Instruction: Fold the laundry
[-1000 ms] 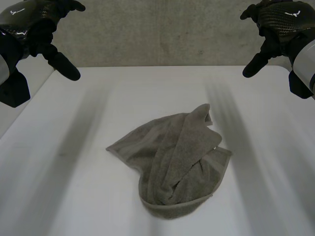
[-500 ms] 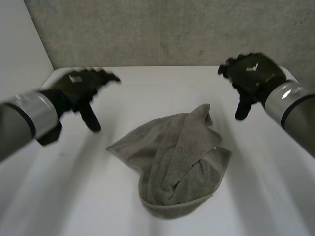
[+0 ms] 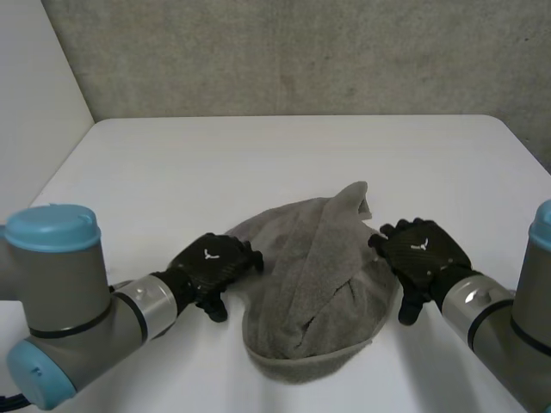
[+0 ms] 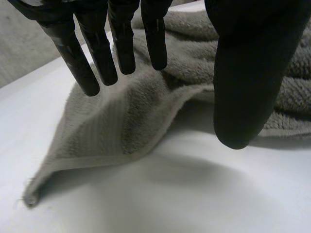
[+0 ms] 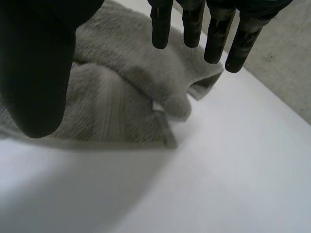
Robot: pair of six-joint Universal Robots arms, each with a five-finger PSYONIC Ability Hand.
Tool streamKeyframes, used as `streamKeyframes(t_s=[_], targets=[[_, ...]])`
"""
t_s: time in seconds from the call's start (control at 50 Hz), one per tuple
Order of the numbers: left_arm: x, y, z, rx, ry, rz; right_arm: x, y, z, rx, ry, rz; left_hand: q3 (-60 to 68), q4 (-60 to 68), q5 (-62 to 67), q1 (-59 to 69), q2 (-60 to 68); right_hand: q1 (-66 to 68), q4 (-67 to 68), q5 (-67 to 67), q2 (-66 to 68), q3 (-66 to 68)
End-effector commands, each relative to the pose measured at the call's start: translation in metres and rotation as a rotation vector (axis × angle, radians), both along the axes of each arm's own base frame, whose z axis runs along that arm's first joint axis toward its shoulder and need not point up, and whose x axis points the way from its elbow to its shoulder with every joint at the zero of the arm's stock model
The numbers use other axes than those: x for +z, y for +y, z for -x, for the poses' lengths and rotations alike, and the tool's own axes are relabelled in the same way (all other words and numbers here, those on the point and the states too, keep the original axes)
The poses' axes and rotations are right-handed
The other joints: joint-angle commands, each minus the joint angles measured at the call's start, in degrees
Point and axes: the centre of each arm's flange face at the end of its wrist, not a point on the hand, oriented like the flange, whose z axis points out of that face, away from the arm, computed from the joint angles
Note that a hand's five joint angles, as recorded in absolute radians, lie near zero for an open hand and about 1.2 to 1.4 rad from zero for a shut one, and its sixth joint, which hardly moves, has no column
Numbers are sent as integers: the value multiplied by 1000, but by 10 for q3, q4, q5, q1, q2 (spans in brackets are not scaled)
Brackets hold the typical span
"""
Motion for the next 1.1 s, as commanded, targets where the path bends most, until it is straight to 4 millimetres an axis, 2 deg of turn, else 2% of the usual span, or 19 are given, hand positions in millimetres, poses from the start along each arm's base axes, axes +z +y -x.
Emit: streamKeyframes(t_s=[0.02, 0.1, 0.3, 0.4, 0.52, 0.56, 0.62, 0.66, 0.7, 0.78, 0.96, 1.1], targets=[[-15, -2, 4, -10, -6, -2, -11, 9, 4, 7, 10, -41, 81, 81, 81, 81, 81, -12, -33, -38, -31, -22], [-19, -5, 6, -9, 4, 11, -11, 10, 4, 11, 9, -44, 183, 183, 183, 184, 183, -12, -33, -38, -31, -22], [-20, -5, 13, -27, 16, 33, -14, 13, 5, 14, 13, -58, 212, 212, 212, 213, 212, -12, -33, -38, -31, -22], [-27, -8, 18, -38, 17, 40, -15, 15, 5, 14, 15, -63, 212, 212, 212, 213, 212, -12, -33, -38, -31, -22], [-31, -9, 21, -46, 13, 41, -5, 20, 8, 15, 5, -38, 221, 221, 220, 221, 221, -12, -33, -38, -31, -22], [-31, -10, 22, -47, 15, 46, -4, 22, 9, 15, 2, -32, 321, 321, 321, 321, 321, -12, -33, -38, -31, -22], [-30, -11, 23, -46, 19, 53, -5, 26, 9, 28, 1, -38, 374, 374, 373, 374, 374, 16, -5, -11, -3, 5], [-24, -13, 25, -42, 27, 71, -7, 29, 9, 39, -1, -53, 511, 511, 511, 511, 511, 29, 9, 3, 11, 19], [-20, -15, 25, -35, 31, 83, -13, 37, 7, 79, -12, -80, 545, 545, 544, 545, 545, 66, 45, 40, 47, 56], [-3, -18, 22, 5, 38, 134, -17, 43, 6, 117, -31, -106, 545, 545, 545, 545, 545, 112, 91, 85, 93, 101], [18, -18, 16, 69, 47, 187, -19, 47, 4, 115, -89, -168, 545, 545, 545, 545, 545, 314, 293, 287, 295, 303], [39, -15, 9, 89, 70, 233, -24, 51, 2, 112, -120, -191, 545, 545, 545, 545, 545, 299, 278, 272, 280, 288]])
